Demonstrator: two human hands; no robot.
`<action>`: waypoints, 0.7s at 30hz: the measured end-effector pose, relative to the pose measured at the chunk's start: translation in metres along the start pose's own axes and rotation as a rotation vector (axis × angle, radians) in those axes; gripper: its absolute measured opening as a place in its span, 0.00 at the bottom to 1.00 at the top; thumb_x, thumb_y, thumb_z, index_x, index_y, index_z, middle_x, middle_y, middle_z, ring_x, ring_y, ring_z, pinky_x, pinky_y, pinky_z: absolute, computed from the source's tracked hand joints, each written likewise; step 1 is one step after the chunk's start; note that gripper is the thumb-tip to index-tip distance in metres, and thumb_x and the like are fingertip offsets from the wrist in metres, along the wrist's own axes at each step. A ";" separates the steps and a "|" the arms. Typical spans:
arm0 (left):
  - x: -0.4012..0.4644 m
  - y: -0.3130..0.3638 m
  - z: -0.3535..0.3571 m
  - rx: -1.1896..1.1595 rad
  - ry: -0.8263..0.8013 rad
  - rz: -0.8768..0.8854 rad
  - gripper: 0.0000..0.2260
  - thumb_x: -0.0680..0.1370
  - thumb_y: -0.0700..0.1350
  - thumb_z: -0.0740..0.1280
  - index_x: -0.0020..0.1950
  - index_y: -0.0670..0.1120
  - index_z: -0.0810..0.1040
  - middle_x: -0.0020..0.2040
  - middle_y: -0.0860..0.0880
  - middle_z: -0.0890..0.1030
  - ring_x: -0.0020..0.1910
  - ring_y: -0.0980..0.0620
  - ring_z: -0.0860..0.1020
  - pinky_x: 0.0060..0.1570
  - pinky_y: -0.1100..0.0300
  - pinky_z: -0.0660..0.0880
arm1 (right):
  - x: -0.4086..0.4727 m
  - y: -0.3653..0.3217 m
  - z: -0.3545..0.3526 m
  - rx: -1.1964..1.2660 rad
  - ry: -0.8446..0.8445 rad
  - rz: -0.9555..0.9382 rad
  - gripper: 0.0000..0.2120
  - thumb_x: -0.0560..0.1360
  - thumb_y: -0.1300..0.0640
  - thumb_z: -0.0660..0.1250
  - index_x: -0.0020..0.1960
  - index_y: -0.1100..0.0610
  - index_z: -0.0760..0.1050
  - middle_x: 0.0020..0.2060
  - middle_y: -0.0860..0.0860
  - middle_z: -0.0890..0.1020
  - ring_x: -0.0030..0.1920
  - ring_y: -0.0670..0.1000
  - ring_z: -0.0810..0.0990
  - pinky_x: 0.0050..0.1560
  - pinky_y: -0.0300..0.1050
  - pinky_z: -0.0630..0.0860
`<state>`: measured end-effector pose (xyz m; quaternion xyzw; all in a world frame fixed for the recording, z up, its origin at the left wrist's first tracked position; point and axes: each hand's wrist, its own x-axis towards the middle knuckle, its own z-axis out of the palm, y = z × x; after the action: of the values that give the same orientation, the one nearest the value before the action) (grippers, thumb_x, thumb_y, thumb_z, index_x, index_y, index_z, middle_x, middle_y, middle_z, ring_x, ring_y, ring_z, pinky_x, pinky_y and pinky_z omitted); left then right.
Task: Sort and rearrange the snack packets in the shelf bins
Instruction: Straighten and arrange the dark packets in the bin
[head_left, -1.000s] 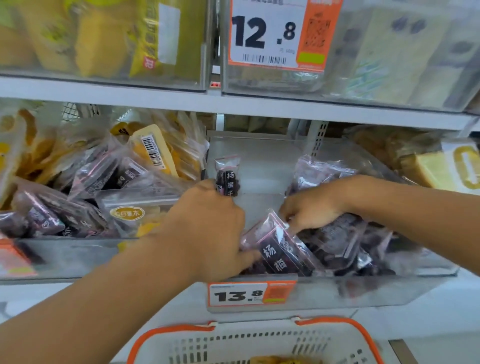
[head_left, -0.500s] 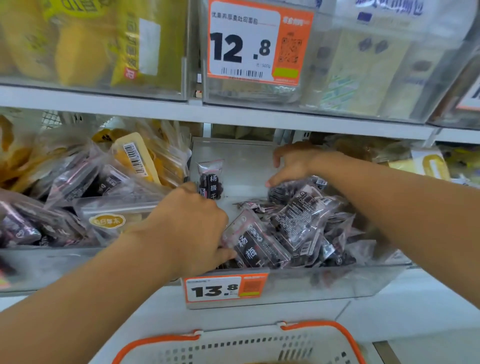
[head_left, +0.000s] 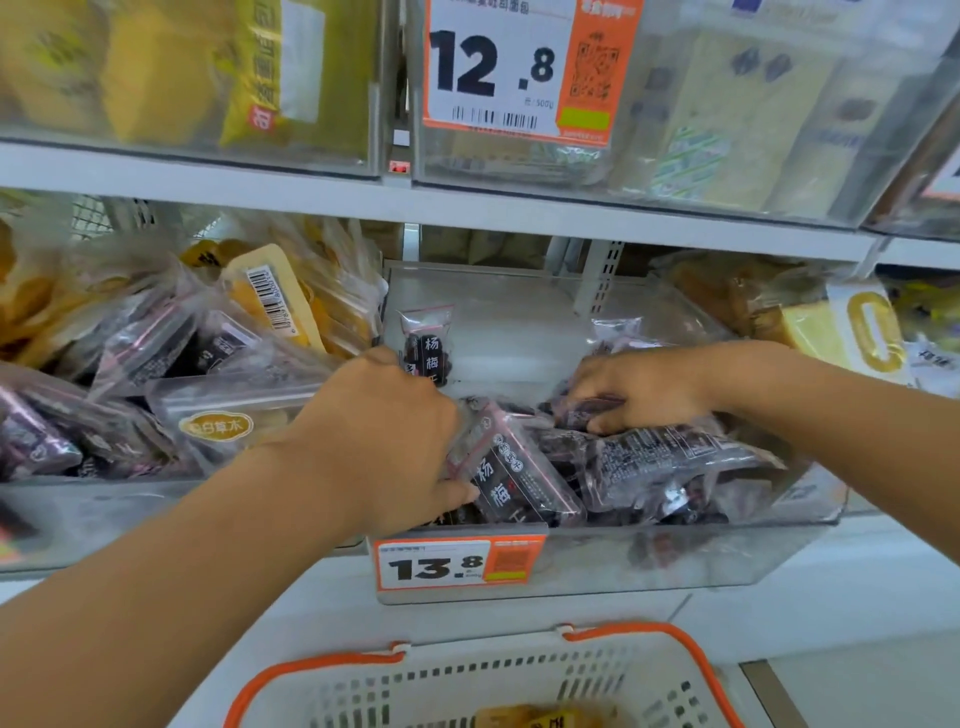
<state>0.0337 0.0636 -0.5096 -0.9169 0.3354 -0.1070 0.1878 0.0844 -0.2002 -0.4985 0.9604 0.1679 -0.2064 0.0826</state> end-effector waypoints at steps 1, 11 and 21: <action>-0.001 0.000 0.000 -0.002 -0.012 0.013 0.29 0.75 0.74 0.49 0.54 0.55 0.76 0.43 0.52 0.81 0.44 0.49 0.76 0.57 0.52 0.71 | -0.002 -0.002 -0.005 -0.014 -0.050 0.018 0.19 0.80 0.50 0.66 0.71 0.50 0.73 0.71 0.53 0.73 0.69 0.56 0.72 0.71 0.55 0.67; -0.002 -0.004 -0.003 -0.032 -0.076 0.189 0.24 0.80 0.68 0.49 0.74 0.64 0.61 0.64 0.54 0.79 0.61 0.47 0.76 0.62 0.48 0.63 | 0.073 -0.077 -0.075 0.210 0.353 -0.145 0.40 0.76 0.48 0.72 0.81 0.51 0.54 0.77 0.51 0.65 0.75 0.52 0.66 0.64 0.35 0.60; -0.013 -0.005 0.005 -0.122 0.176 0.119 0.17 0.78 0.62 0.56 0.48 0.54 0.78 0.39 0.51 0.82 0.40 0.48 0.78 0.53 0.53 0.66 | 0.132 -0.094 -0.058 0.018 0.810 0.188 0.51 0.64 0.44 0.81 0.75 0.60 0.57 0.45 0.56 0.78 0.44 0.59 0.80 0.37 0.46 0.72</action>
<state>0.0284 0.0772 -0.5124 -0.8922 0.4103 -0.1552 0.1077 0.1855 -0.0619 -0.5105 0.9759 0.0963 0.1949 0.0200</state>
